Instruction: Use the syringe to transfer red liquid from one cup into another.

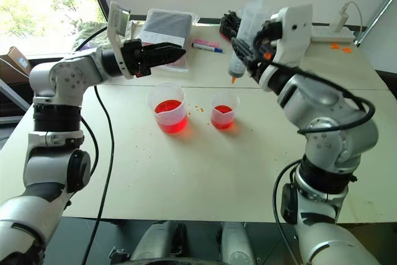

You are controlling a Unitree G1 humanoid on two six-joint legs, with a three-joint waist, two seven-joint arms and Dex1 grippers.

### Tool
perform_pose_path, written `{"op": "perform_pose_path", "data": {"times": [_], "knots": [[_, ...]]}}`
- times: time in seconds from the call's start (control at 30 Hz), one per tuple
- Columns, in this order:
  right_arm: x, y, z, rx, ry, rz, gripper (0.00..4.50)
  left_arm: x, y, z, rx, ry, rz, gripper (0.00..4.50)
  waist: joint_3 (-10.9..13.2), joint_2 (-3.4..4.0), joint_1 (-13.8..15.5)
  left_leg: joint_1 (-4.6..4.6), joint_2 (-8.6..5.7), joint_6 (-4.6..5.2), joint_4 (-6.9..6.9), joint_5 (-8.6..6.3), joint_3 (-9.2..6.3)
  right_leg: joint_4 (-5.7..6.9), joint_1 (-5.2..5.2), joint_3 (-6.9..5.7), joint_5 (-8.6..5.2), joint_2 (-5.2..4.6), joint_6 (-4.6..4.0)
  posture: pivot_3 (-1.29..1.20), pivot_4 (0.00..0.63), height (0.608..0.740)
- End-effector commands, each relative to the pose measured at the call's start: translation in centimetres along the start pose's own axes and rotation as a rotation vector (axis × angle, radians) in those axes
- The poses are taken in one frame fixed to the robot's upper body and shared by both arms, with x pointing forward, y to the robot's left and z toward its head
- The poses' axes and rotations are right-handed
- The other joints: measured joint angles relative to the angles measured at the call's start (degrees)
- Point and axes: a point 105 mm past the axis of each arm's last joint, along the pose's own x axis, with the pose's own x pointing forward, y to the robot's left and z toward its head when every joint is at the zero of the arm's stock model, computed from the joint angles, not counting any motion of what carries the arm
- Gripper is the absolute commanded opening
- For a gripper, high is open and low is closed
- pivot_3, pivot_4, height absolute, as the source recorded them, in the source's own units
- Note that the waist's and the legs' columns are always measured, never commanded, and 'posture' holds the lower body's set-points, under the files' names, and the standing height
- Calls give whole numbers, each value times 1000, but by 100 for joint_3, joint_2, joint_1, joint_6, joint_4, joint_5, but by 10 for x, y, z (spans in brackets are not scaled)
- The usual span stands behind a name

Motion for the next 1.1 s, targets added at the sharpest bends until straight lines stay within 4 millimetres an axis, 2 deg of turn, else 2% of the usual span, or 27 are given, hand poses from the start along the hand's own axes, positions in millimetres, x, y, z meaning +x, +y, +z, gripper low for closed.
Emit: {"op": "perform_pose_path", "data": {"times": [0.03, 0.13, 0.27, 0.43, 0.53, 0.73, 0.9, 1.1], "knots": [[-6, -25, 20, 16, 56, -73, 1374, -7, -17, 9, 63, -31, -53, 2401, 0, 0, 3, 0, 0, 0, -1, 0, -2, -2, 2, -1, 0, -1, 0, 0, 150, 740], [-10, -47, 16, -13, 240, -145, 1374, -7, -23, 1, 55, -29, -76, 2401, 0, 1, -11, 0, 0, 2, -4, -1, 0, -7, 1, 0, 0, -3, 0, 0, 150, 740], [-17, -75, -5, -89, 515, -216, 1374, -7, -29, -4, 65, -39, -103, 2401, 0, 1, -18, 2, -1, 7, -6, -4, 4, -20, 0, 1, -1, -6, -1, 0, 150, 740], [-27, -101, -48, -30, 801, -274, 1374, -1, -34, -7, 81, -62, -115, 2401, 0, 1, -38, 4, -1, 9, -6, -5, 9, -23, 2, 3, -1, -4, -2, 0, 150, 740], [-29, -109, -75, 26, 917, -317, 1374, 2, -36, -9, 88, -59, -129, 2401, 0, 1, -39, 2, 1, 9, -6, -5, 12, -20, -3, 6, -1, -3, -1, 0, 150, 740], [-23, -100, -104, 62, 1024, -294, 1374, 7, -39, -5, 114, -79, -156, 2401, 0, 2, -20, 0, 1, 9, -5, -5, 13, -19, -4, 6, 0, -3, -1, 0, 150, 740], [-18, -90, -131, 115, 1106, -280, 1374, 3, -38, -3, 125, -64, -141, 2401, 0, 2, -21, -1, 1, 9, -4, -5, 13, -19, -3, 5, 0, -3, -1, 0, 150, 740], [-10, -79, -149, 141, 1162, -293, 1374, 0, -37, -2, 134, -72, -117, 2401, 0, 2, -26, 0, 2, 9, -4, -5, 11, -18, -3, 4, 0, -2, -1, 0, 150, 740]]}}
